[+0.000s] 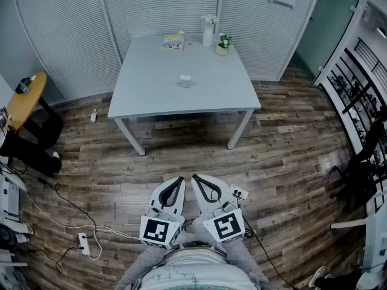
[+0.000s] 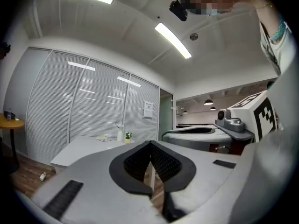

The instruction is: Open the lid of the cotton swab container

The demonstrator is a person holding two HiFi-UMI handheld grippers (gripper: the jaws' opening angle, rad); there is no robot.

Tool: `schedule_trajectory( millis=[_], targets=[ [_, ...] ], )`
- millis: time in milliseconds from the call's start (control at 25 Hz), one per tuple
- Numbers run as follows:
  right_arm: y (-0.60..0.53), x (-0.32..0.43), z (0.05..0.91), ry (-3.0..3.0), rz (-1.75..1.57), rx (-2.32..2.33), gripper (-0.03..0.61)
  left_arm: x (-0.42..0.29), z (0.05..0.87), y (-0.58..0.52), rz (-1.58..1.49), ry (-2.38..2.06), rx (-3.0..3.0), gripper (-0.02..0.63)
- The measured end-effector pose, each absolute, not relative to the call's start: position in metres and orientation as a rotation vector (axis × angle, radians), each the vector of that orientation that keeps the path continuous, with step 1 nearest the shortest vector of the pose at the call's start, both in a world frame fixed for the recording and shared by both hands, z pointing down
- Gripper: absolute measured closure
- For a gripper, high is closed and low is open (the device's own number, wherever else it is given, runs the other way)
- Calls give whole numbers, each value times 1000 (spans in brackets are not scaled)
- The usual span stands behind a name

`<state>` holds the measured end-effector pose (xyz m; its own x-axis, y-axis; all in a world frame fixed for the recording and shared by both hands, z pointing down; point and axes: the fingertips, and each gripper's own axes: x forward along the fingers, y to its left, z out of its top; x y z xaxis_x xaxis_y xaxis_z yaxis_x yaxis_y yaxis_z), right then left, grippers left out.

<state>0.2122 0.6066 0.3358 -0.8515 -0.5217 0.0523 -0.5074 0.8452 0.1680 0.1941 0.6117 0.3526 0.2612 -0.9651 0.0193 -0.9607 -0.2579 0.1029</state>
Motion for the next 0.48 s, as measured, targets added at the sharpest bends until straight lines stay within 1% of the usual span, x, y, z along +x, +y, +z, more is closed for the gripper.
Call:
schedule_trajectory(
  millis=[480],
  targets=[
    [593,221,341,-2950,-173,814,577,199,355,603,-82,-1859,2376,615]
  ],
)
